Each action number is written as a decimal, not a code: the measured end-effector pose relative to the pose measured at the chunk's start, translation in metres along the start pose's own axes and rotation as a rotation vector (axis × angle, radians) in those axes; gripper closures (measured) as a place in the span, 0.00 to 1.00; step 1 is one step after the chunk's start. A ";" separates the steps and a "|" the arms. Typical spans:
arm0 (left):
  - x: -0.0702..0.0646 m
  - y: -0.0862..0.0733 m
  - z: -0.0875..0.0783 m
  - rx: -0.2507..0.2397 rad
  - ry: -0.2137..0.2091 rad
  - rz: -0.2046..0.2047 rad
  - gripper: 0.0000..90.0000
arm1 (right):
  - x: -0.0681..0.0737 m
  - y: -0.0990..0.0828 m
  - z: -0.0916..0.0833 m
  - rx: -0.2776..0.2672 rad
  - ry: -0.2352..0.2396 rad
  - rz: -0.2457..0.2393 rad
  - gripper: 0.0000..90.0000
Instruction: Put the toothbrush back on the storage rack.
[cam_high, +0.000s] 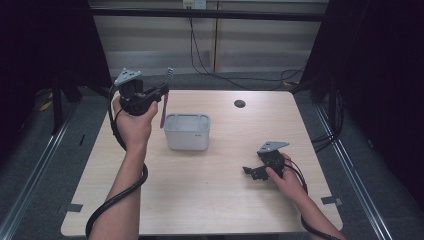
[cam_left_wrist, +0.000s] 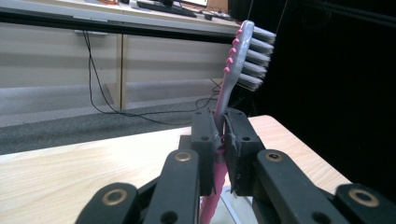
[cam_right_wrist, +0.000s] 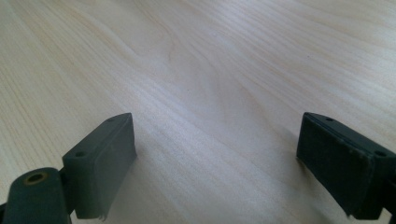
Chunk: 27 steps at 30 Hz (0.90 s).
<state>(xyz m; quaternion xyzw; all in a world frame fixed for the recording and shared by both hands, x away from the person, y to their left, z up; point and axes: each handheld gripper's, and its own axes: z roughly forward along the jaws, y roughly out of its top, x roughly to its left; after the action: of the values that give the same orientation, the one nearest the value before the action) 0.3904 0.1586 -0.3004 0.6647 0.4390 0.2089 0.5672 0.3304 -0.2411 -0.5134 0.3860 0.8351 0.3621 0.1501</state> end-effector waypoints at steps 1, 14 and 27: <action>0.000 0.000 0.000 0.000 0.000 0.000 0.92 | 0.000 0.000 0.000 0.000 0.000 0.000 0.12; 0.001 0.003 0.010 -0.025 -0.007 -0.004 0.92 | 0.000 0.000 0.000 0.000 0.000 0.000 0.12; 0.002 0.003 0.022 -0.026 -0.003 0.006 0.92 | 0.000 0.000 0.000 -0.001 0.002 0.002 0.12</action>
<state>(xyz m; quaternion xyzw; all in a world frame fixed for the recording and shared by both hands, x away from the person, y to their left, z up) 0.4104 0.1479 -0.3037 0.6590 0.4334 0.2152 0.5759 0.3303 -0.2411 -0.5134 0.3866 0.8347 0.3628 0.1493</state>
